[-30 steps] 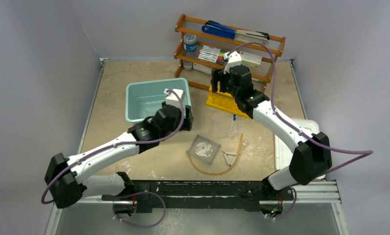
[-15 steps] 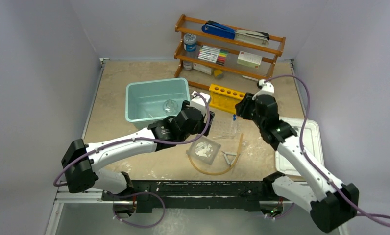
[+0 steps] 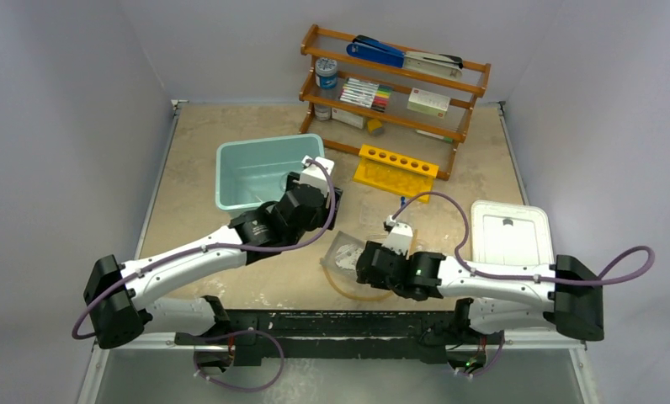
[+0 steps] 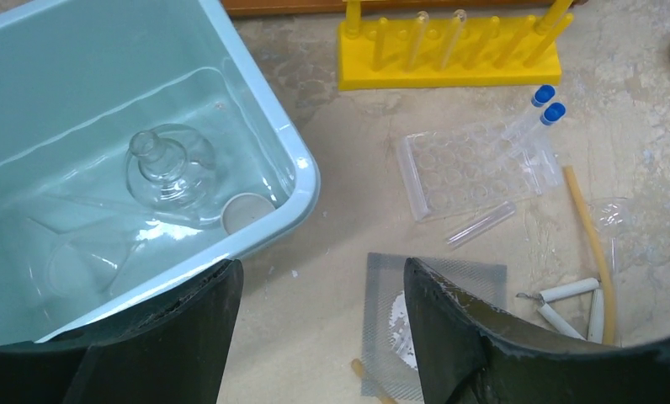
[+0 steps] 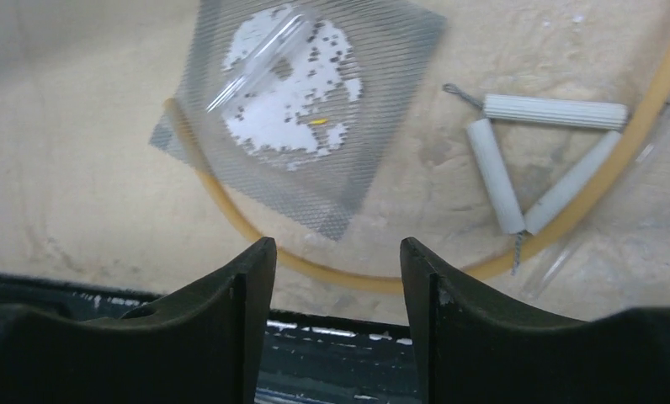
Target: Organize the chemistry lab equipment
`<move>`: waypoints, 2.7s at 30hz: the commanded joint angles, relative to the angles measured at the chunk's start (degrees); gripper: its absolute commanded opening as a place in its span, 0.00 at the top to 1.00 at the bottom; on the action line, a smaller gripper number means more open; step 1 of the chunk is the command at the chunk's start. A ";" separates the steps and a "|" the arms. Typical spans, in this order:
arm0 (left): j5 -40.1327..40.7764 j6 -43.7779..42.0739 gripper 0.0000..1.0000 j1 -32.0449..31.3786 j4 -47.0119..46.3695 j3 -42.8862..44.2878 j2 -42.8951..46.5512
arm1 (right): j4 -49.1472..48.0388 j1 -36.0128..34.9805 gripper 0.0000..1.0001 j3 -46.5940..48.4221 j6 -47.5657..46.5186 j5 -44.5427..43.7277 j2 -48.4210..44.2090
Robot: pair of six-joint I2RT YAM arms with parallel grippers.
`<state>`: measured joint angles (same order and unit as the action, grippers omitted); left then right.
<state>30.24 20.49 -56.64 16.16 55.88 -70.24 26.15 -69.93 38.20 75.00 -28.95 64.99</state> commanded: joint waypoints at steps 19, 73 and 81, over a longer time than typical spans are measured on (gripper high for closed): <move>10.94 2.32 0.32 0.66 -3.74 -8.28 11.21 | 10.15 8.86 0.39 -0.73 -11.02 -4.55 -6.85; 12.74 5.08 0.31 0.63 4.05 -5.87 17.17 | -3.85 12.16 0.69 -3.12 -12.57 6.15 12.81; 12.91 5.26 0.32 0.68 4.64 -5.39 18.52 | 1.15 11.86 0.96 1.83 -12.93 2.43 7.99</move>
<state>42.44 24.93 -56.27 21.45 48.12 -53.45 22.55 -57.71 35.92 61.14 -24.01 76.20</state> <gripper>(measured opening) 0.686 0.086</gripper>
